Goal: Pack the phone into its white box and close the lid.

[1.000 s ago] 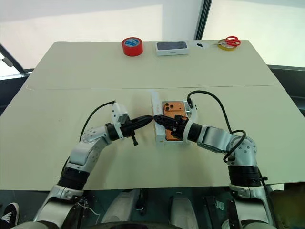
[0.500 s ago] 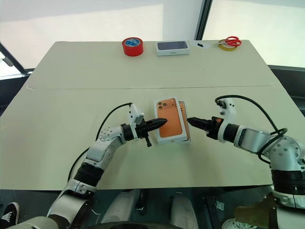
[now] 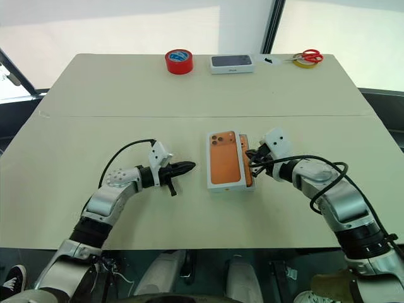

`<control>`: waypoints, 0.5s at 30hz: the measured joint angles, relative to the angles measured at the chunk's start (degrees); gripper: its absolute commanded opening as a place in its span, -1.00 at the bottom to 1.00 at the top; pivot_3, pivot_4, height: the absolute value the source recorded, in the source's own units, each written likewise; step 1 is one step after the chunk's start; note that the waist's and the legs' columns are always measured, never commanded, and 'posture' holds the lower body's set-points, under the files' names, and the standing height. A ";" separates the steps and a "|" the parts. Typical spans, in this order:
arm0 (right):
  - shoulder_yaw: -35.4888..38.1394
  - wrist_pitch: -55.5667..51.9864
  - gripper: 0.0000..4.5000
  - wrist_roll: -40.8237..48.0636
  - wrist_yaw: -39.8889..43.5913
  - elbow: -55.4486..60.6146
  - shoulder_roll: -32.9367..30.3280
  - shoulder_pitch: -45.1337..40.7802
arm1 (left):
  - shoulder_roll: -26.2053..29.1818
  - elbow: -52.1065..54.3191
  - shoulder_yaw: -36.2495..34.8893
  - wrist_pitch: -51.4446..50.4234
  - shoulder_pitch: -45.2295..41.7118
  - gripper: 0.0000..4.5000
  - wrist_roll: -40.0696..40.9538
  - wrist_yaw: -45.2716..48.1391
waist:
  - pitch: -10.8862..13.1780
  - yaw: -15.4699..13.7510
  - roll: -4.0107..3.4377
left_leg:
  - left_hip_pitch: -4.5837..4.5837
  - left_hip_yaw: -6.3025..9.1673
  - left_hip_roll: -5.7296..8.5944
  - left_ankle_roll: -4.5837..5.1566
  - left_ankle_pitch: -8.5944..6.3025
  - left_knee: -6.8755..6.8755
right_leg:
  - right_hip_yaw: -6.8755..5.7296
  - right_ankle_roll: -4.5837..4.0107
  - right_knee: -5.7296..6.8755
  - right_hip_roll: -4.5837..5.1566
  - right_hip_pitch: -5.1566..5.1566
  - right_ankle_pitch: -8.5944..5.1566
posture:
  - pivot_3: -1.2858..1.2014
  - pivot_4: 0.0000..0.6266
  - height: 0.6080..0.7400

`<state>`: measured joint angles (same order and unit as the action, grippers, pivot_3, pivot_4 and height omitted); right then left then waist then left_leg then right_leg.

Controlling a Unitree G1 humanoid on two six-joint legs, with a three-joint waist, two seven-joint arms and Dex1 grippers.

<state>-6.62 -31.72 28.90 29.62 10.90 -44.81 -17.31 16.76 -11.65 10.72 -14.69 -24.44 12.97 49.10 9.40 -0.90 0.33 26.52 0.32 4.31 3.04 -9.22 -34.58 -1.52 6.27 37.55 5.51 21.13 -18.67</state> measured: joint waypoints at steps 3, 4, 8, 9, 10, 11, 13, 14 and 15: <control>0.01 1.09 -0.99 -2.46 1.41 -0.02 0.98 -0.02 | -2.59 -1.75 1.20 0.46 -1.38 -1.00 -0.76 -0.37 | 0.00 0.07 0.00 | 0.01 0.00 0.00 0.00 -0.01 -0.02 | 0.00 0.02 0.00 0.00 0.00 0.01 | 0.03 -0.52 0.97; 0.01 1.15 -0.99 -3.18 1.83 -0.02 1.00 -0.02 | -3.22 -1.87 1.83 0.51 -1.68 -1.00 -1.24 -0.55 | 0.00 0.06 0.00 | 0.00 0.00 0.00 0.01 -0.01 -0.04 | 0.00 0.04 0.00 0.00 -0.01 0.02 | 0.03 -0.52 0.97; 0.18 1.67 -0.99 -6.43 2.97 0.01 1.01 0.15 | -4.46 -3.20 2.66 1.56 -2.50 -1.00 -2.70 -0.68 | -0.02 0.04 -0.03 | -0.03 0.00 -0.01 0.00 -0.02 -0.04 | 0.00 0.05 0.01 -0.01 -0.05 0.03 | 0.03 -0.52 0.97; 0.30 1.65 -0.99 -6.83 3.09 0.03 1.04 0.32 | -4.73 -3.52 2.68 1.67 -2.66 -1.00 -2.75 -0.63 | -0.02 -0.01 -0.03 | -0.03 0.01 -0.01 -0.01 -0.02 -0.06 | -0.01 0.05 0.00 -0.01 -0.07 0.03 | 0.03 -0.52 0.97; 0.54 1.63 -0.99 -7.22 3.26 0.06 1.11 0.54 | -5.01 -3.92 2.67 1.68 -2.93 -1.00 -2.77 -0.60 | -0.02 -0.07 -0.03 | -0.03 0.02 0.00 0.00 -0.03 -0.09 | -0.01 0.05 0.01 0.00 -0.08 0.03 | 0.03 -0.52 0.97; 0.93 1.61 -0.99 -7.47 3.48 0.12 1.15 0.88 | -5.29 -4.35 2.67 1.68 -3.24 -1.00 -2.78 -0.57 | -0.02 -0.15 -0.03 | -0.03 0.02 0.00 0.03 -0.05 -0.14 | -0.02 0.05 0.00 -0.01 -0.11 0.03 | 0.03 -0.52 0.97; 1.33 1.63 -0.99 -8.22 3.90 0.14 1.10 1.43 | -5.88 -5.27 2.64 1.83 -3.79 -1.00 -2.80 -0.57 | -0.02 -0.18 -0.03 | -0.03 0.02 0.00 0.07 -0.09 -0.21 | -0.02 0.05 0.00 0.00 -0.15 0.03 | 0.03 -0.52 0.97; 1.44 1.67 -0.99 -8.74 4.16 0.14 1.06 1.62 | -6.17 -5.74 2.61 1.85 -4.10 -1.00 -2.80 -0.57 | -0.02 -0.19 -0.03 | -0.03 0.02 0.00 0.08 -0.09 -0.22 | -0.02 0.05 0.00 0.00 -0.16 0.03 | 0.03 -0.52 0.97; 1.49 1.75 -0.99 -9.37 4.41 0.14 1.03 1.70 | -6.35 -6.07 2.61 1.85 -4.39 -1.00 -2.83 -0.58 | -0.02 -0.18 -0.03 | -0.03 0.02 0.01 0.08 -0.10 -0.23 | -0.02 0.06 0.00 0.00 -0.17 0.03 | 0.03 -0.52 0.97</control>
<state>-5.12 -29.97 19.53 34.03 11.04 -43.79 -15.61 10.41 -17.72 13.33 -12.84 -28.83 10.14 48.52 9.38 -1.08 0.29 26.49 0.34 4.32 3.11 -9.32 -34.82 -1.54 6.33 37.56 5.51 20.96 -18.64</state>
